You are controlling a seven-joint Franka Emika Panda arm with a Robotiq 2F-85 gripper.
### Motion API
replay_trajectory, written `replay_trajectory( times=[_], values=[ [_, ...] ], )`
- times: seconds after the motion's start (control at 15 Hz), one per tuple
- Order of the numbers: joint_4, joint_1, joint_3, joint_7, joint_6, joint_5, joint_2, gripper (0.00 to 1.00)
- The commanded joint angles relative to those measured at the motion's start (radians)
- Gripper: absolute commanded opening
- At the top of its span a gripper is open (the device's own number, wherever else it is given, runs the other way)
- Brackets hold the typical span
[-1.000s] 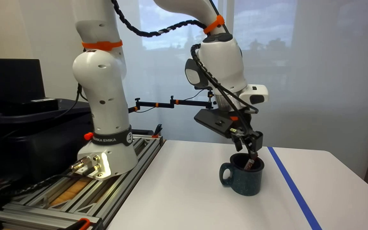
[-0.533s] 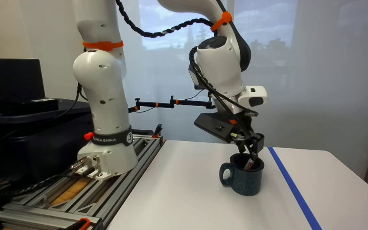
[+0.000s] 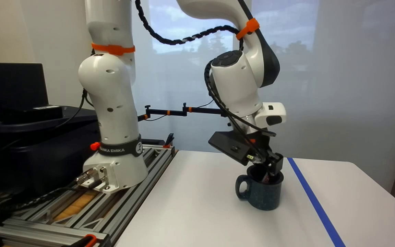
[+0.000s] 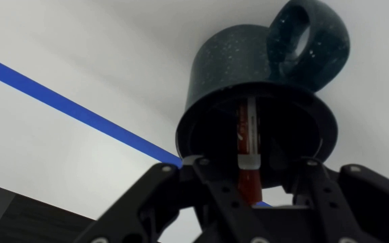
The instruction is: Put the marker on the table
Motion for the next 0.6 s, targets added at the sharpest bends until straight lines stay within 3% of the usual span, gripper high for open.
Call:
replay_trajectory(
  times=[0.0, 0.2, 0.33, 0.4, 0.53],
  values=[
    [0.050, -0.005, 0.006, -0.103, -0.029, 0.105, 0.070, 0.47],
    [0.072, -0.006, 0.008, -0.150, -0.051, 0.155, 0.110, 0.46],
    [0.085, -0.006, 0.008, -0.174, -0.061, 0.180, 0.132, 0.38],
    [0.092, -0.006, 0.009, -0.187, -0.063, 0.192, 0.141, 0.22],
    [0.100, -0.003, 0.009, -0.199, -0.066, 0.205, 0.142, 0.07]
  ],
)
